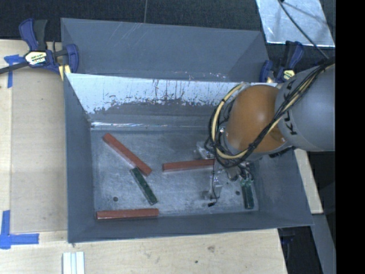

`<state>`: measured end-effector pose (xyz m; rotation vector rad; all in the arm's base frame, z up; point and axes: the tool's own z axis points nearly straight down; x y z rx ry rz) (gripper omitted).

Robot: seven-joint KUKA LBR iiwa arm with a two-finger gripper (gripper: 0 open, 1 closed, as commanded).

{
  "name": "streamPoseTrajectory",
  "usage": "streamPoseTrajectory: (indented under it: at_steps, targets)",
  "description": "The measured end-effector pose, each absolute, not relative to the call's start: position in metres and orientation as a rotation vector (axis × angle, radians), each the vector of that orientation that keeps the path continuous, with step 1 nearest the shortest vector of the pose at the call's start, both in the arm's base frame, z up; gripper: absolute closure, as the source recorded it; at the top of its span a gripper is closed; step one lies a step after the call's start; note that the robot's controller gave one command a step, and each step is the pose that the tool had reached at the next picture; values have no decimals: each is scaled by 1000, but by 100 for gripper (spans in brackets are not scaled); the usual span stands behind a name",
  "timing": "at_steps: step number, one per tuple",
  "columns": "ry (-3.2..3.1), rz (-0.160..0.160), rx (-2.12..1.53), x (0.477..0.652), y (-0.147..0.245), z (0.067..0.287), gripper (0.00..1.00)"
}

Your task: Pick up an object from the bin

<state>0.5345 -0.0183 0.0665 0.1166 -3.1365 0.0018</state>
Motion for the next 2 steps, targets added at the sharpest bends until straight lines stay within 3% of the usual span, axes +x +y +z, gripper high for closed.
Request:
streamPoseTrajectory:
  at_steps: [1,2]
  targets:
    - [-3143,0,116,536,-17,71,100]
    - [-3085,2,646,527,21,218,100]
